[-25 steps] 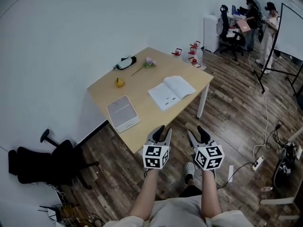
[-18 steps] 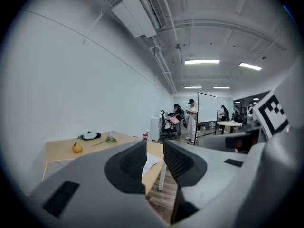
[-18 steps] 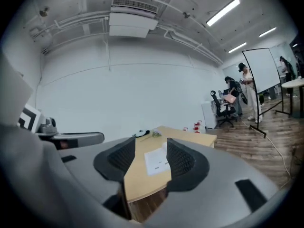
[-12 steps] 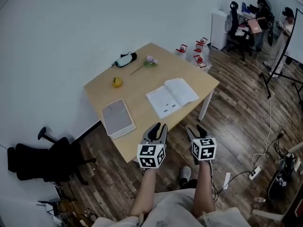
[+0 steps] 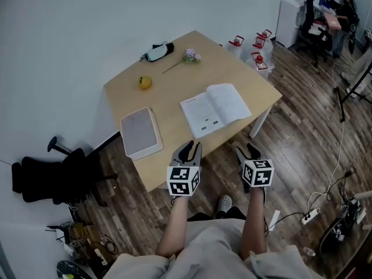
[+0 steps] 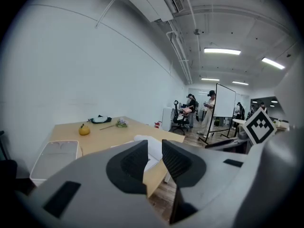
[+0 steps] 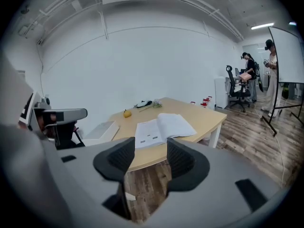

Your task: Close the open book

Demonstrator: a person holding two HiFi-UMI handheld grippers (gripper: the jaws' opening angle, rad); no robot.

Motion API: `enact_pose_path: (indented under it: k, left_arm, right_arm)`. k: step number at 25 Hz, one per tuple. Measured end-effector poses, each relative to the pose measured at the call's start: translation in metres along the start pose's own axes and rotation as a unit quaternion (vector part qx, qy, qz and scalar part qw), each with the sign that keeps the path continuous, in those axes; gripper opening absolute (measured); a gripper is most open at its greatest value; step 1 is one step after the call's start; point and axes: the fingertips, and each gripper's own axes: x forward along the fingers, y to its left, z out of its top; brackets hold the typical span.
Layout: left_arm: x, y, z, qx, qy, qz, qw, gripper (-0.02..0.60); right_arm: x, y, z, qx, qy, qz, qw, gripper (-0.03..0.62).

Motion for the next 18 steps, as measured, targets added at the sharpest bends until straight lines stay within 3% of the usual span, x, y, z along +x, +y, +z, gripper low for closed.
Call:
enact_pose_path:
  k: [9, 18]
  left_arm:
    - [0.013, 0.010, -0.007, -0.016, 0.002, 0.040, 0.9991, 0.103]
    - [0.043, 0.039, -0.011, -0.040, 0.008, 0.061, 0.9973, 0.103]
  right_arm:
    - [0.028, -0.032, 0.002, 0.024, 0.029, 0.028, 0.999, 0.221]
    - [0.075, -0.032, 0.005, -0.008, 0.064, 0.051, 0.997, 0.221]
